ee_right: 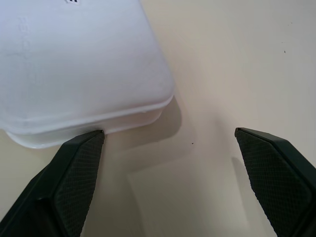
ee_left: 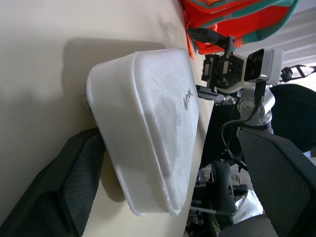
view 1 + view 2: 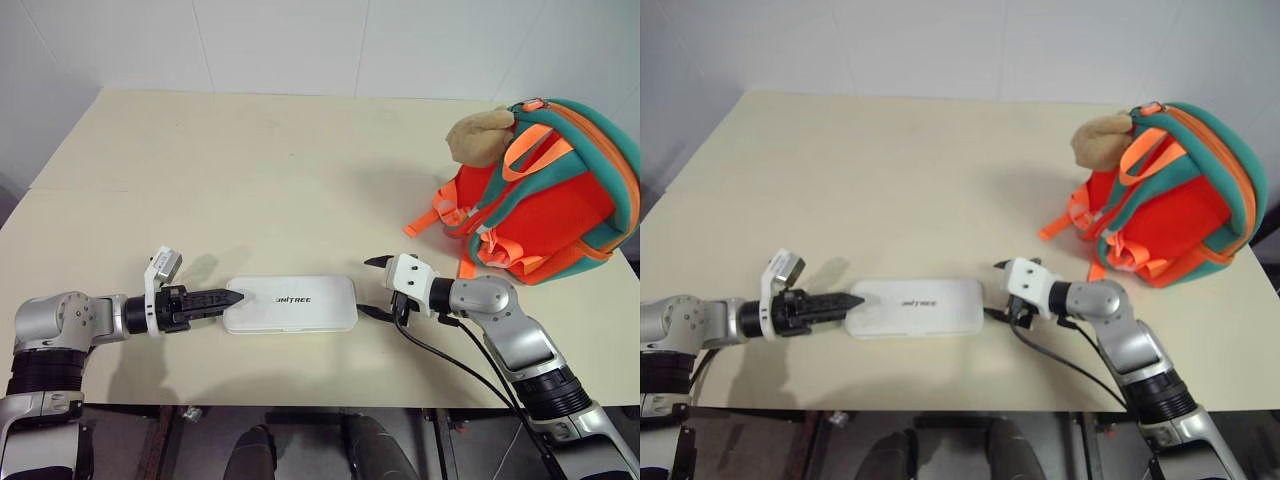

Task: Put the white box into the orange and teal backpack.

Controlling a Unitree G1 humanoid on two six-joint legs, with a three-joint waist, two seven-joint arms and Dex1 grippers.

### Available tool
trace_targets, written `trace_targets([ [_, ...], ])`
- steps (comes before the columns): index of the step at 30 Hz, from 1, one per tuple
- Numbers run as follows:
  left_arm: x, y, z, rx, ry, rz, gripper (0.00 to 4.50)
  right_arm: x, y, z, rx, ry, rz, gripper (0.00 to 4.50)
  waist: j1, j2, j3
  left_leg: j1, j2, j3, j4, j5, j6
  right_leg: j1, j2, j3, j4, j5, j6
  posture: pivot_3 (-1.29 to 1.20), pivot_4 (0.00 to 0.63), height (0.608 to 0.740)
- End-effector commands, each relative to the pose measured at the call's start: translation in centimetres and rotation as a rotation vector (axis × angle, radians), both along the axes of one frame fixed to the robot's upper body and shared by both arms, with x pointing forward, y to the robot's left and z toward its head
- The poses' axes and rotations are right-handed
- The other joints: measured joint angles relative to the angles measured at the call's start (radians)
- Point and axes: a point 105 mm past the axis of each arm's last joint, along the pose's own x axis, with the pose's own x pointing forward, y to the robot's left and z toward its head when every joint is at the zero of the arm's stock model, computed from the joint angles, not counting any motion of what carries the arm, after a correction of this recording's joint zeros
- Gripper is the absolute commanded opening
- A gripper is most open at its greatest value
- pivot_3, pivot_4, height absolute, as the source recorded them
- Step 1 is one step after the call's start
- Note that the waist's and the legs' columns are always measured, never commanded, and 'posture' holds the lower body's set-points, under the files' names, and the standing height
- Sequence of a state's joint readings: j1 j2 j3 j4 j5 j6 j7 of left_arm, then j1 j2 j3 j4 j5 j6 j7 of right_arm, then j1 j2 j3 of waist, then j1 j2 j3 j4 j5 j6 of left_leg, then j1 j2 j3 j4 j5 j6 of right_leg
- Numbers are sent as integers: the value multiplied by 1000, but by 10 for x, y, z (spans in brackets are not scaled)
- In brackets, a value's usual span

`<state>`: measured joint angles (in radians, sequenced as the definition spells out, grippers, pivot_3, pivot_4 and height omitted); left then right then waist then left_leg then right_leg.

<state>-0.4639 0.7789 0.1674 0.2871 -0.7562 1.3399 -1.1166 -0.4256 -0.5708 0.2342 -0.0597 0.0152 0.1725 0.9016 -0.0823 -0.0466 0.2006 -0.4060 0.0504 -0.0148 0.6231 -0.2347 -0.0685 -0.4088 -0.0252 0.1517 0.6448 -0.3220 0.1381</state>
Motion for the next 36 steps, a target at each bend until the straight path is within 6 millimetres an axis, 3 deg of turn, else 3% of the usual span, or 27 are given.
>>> trace_targets([
  [1, -3, -8, 3, -24, -14, -39, 4460, -3, 9, 13, 22, -53, 45, 4491, 0, 0, 0, 0, 0, 0, 0, 0, 0, 0, 0, 0, 0, 0, 0, 0, 150, 740],
  [10, 3, -18, 5, -48, -51, -59, 4460, -3, 9, 13, 20, -52, 50, 4491, 0, 0, 0, 0, 0, 0, 0, 0, 0, 0, 0, 0, 0, 0, 0, 0, 150, 740],
  [13, 7, -18, 7, -72, -51, -50, 3901, -3, 7, 13, 20, -54, 44, 4500, 0, 0, 0, 0, 0, 0, 0, 0, 0, 0, 0, 0, 0, 0, 0, 0, 150, 740],
  [19, 15, -17, 10, -117, -44, -31, 1958, -3, 3, 15, 25, -57, 23, 4500, -1, 0, 0, 0, 0, 0, 0, 0, 0, 0, 0, 0, 0, 0, 0, 0, 150, 740],
  [22, 19, -17, 14, -144, -44, -17, 1306, -3, 0, 17, 35, -64, 9, 4500, -1, 0, 0, 0, 0, 0, 0, 0, 0, 0, 0, 0, 0, 0, 0, 0, 150, 740],
  [31, 28, -14, 34, -265, -92, 51, 1303, 6, -18, 44, 182, -142, -149, 4500, 1, 0, 0, -1, 0, -1, 0, 0, 0, 0, 0, 0, 0, 0, 1, 0, 150, 740],
  [36, 31, -11, 53, -399, -130, 127, 1303, 4, -57, 70, 395, -247, -395, 4500, 5, 0, 0, -1, 0, -1, 0, 0, 0, 0, 0, 0, 0, 0, 1, 0, 150, 740],
])
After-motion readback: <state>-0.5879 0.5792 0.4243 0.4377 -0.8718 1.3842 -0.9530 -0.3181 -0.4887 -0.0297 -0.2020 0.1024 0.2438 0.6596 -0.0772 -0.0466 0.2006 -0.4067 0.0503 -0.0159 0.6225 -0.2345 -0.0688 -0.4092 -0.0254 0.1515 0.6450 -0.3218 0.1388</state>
